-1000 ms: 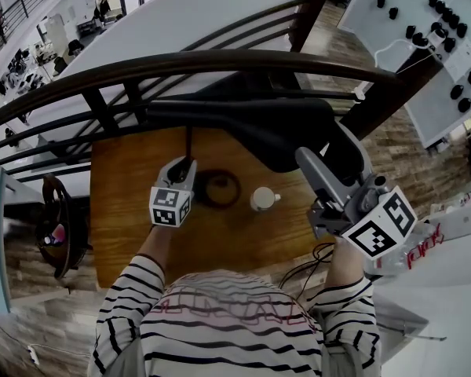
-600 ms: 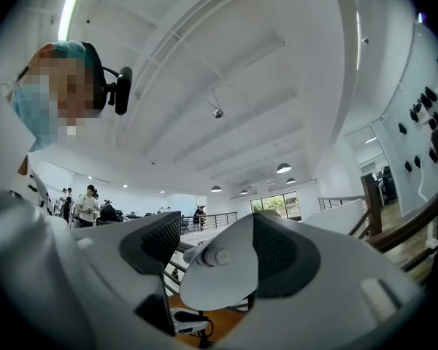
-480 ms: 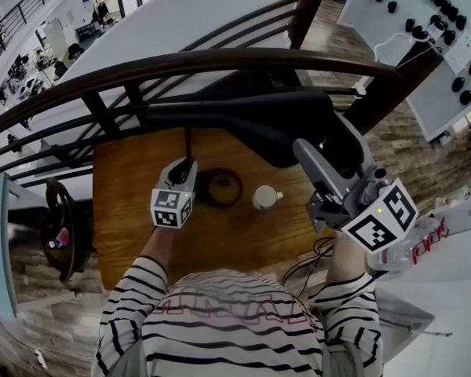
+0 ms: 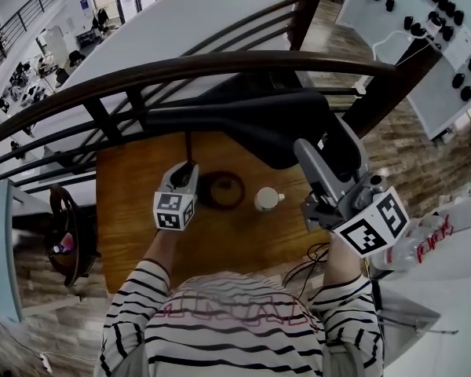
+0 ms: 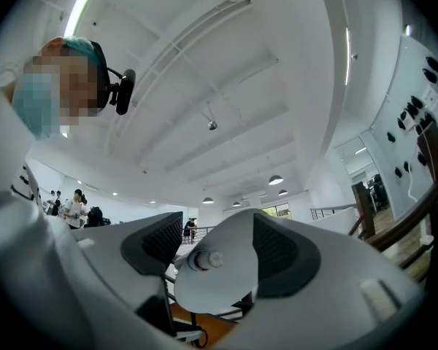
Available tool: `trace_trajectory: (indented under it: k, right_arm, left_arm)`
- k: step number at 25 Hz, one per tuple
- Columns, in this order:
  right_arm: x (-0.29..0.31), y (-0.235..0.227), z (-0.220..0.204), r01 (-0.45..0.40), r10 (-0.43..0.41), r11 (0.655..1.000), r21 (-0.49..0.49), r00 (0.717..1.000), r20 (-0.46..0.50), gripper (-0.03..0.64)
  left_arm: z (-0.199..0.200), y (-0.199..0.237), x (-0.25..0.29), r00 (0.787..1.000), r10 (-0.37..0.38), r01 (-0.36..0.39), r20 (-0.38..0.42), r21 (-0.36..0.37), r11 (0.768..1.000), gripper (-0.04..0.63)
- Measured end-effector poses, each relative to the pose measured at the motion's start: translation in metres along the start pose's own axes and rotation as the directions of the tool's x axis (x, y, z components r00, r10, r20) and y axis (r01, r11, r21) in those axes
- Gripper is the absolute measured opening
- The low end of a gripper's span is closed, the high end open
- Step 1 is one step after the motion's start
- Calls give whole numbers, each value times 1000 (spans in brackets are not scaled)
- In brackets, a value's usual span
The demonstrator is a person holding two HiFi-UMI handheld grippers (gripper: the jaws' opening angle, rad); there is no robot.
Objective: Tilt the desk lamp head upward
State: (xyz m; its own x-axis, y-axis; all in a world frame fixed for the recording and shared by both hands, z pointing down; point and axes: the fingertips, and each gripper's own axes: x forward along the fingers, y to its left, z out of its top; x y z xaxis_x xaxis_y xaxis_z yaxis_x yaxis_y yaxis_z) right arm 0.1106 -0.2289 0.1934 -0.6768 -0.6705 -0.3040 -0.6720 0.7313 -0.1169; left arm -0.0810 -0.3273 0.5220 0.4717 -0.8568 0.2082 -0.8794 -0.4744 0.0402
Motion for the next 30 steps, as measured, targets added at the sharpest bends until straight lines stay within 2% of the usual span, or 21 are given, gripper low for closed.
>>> trace_trajectory:
  k: [9, 18, 27, 30]
  right_arm:
    - [-24, -2, -31, 52, -51, 998, 44, 998, -25, 287]
    - [-47, 3, -44, 77, -77, 992, 104, 997, 0, 282]
    - [-66, 13, -68, 101, -95, 983, 150, 994, -47, 275]
    - [-71, 16, -76, 111, -102, 980, 168, 993, -61, 272]
  left_arm:
    - [-2, -1, 0, 1000, -2, 2, -9, -2, 1000, 57]
    - [-3, -3, 0, 1000, -18, 18, -17, -7, 1000, 57]
    - [-7, -5, -1, 998, -42, 42, -41, -11, 999, 58]
    - [-7, -7, -1, 997, -47, 49, -62, 19, 999, 58]
